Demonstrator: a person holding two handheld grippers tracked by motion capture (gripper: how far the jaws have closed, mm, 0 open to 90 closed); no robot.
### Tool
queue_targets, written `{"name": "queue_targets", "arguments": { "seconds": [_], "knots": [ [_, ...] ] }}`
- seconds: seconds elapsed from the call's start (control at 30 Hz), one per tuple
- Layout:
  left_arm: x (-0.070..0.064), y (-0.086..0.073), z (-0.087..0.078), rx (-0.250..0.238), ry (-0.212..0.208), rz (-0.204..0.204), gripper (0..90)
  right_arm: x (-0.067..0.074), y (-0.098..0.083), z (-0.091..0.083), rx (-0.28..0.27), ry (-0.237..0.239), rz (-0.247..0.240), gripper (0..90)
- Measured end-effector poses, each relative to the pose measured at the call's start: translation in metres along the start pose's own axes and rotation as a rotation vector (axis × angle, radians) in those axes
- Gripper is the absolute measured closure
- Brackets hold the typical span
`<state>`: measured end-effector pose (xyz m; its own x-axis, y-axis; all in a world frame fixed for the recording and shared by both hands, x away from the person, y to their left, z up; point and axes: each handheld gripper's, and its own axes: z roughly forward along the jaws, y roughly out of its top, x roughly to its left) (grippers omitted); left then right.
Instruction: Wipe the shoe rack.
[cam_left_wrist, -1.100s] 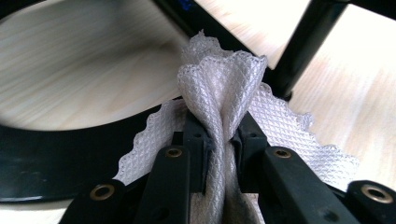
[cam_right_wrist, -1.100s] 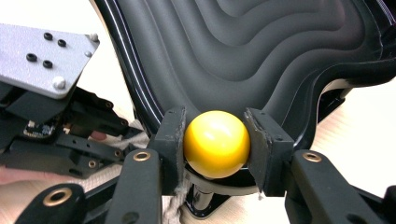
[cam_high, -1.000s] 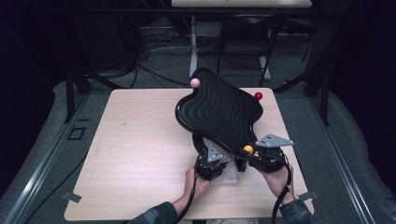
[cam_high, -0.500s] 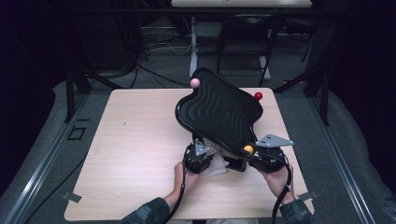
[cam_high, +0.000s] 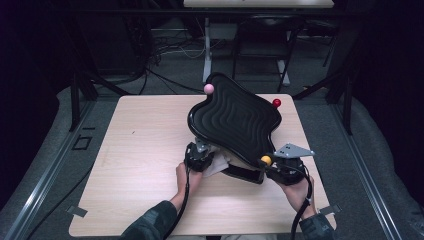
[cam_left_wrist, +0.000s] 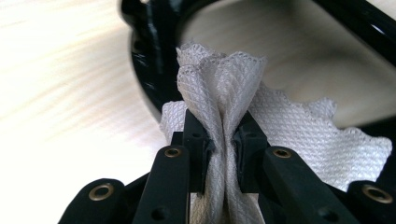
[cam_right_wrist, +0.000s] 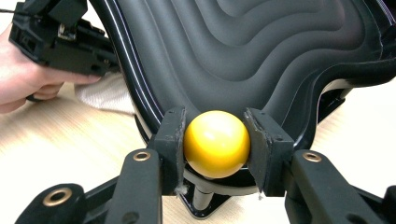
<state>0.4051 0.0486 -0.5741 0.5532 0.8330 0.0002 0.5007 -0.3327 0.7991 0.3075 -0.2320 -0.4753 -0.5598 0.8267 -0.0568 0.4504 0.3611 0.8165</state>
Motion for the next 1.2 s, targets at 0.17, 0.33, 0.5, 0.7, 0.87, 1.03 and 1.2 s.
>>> {"name": "queue_targets", "arguments": {
  "seconds": [0.17, 0.33, 0.5, 0.7, 0.87, 1.03, 1.2],
  "knots": [
    [0.005, 0.001, -0.001, 0.006, 0.012, 0.016, 77.9, 0.0, 0.0, 0.0, -0.001, 0.001, 0.0, 59.8],
    [0.011, 0.0, -0.006, -0.009, 0.021, -0.021, 78.2, 0.0, 0.0, 0.0, -0.001, 0.0, -0.001, 59.8],
    [0.019, -0.002, -0.02, -0.009, 0.026, -0.004, 78.2, 0.0, 0.0, 0.0, 0.0, 0.0, -0.001, 59.8],
    [0.035, -0.008, -0.042, -0.005, 0.026, -0.003, 78.2, 0.0, 0.0, 0.0, 0.001, 0.0, -0.002, 59.8],
    [0.049, -0.01, -0.064, -0.013, 0.028, -0.013, 78.1, 0.0, 0.0, 0.0, 0.001, 0.0, -0.002, 59.8],
    [0.059, -0.014, -0.086, -0.018, 0.032, -0.012, 78.0, 0.0, 0.0, 0.0, 0.001, 0.0, -0.001, 59.8],
    [0.07, -0.019, -0.105, -0.025, 0.046, -0.019, 77.8, 0.0, 0.0, 0.0, 0.002, -0.002, -0.001, 59.8]
  ]
}}
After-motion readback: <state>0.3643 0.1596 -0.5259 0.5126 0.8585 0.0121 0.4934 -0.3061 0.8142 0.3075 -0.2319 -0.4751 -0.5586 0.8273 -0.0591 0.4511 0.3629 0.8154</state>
